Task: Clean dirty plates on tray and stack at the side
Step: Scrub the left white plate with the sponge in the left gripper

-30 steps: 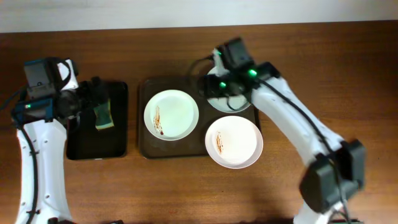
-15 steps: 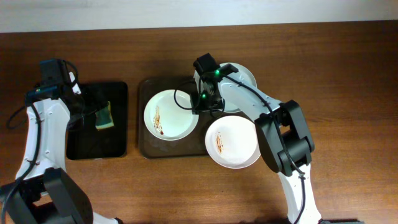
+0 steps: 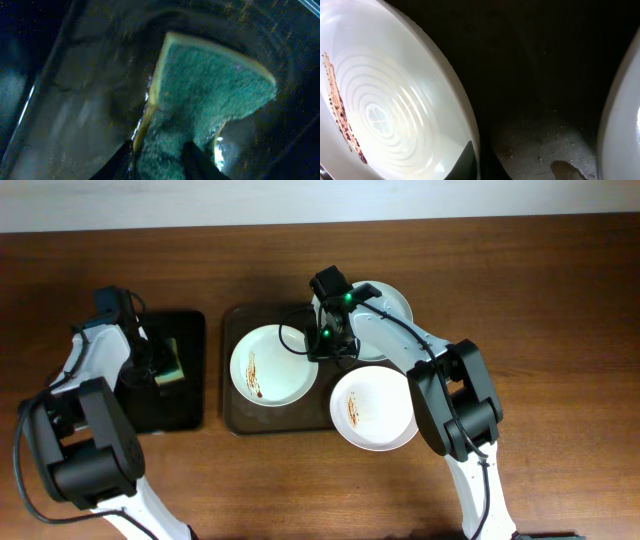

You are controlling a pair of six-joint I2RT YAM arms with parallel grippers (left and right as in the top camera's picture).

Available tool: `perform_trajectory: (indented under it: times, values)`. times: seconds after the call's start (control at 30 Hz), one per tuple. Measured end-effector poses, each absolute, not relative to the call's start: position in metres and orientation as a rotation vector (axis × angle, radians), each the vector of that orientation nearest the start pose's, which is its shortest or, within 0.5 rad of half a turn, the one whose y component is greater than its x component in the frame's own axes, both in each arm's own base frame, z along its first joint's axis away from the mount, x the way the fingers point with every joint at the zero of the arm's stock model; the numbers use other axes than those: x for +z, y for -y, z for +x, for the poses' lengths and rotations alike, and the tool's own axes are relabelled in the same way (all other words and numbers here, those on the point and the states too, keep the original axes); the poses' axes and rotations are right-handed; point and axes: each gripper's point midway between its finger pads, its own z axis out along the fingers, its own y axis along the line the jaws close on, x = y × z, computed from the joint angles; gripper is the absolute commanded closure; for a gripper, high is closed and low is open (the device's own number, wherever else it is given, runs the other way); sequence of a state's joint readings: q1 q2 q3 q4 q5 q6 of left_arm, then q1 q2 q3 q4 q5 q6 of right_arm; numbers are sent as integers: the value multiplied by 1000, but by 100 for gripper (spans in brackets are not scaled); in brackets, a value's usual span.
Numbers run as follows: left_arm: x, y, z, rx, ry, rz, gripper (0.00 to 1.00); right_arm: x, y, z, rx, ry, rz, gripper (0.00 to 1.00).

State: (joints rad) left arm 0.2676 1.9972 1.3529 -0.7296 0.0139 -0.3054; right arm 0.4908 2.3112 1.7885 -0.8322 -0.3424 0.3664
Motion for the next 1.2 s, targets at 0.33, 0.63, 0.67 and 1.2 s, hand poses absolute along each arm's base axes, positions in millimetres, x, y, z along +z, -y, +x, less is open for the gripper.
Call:
perform_trajectory:
  times: [0.33, 0.63, 0.67, 1.2]
  values:
    - [41, -87, 443, -39, -2790, -574, 39, 7, -282, 406, 612, -3018, -244, 96]
    - [5, -77, 455, -31, -2826, -494, 99, 8, -283, 406, 613, -3016, -243, 96]
    - [6, -75, 456, -33, -2823, -485, 99, 8, -283, 406, 614, -3016, -244, 96]
    - [83, 45, 425, -307, -2922, 108, 99, 8, -281, 407, 667, -3022, -228, 96]
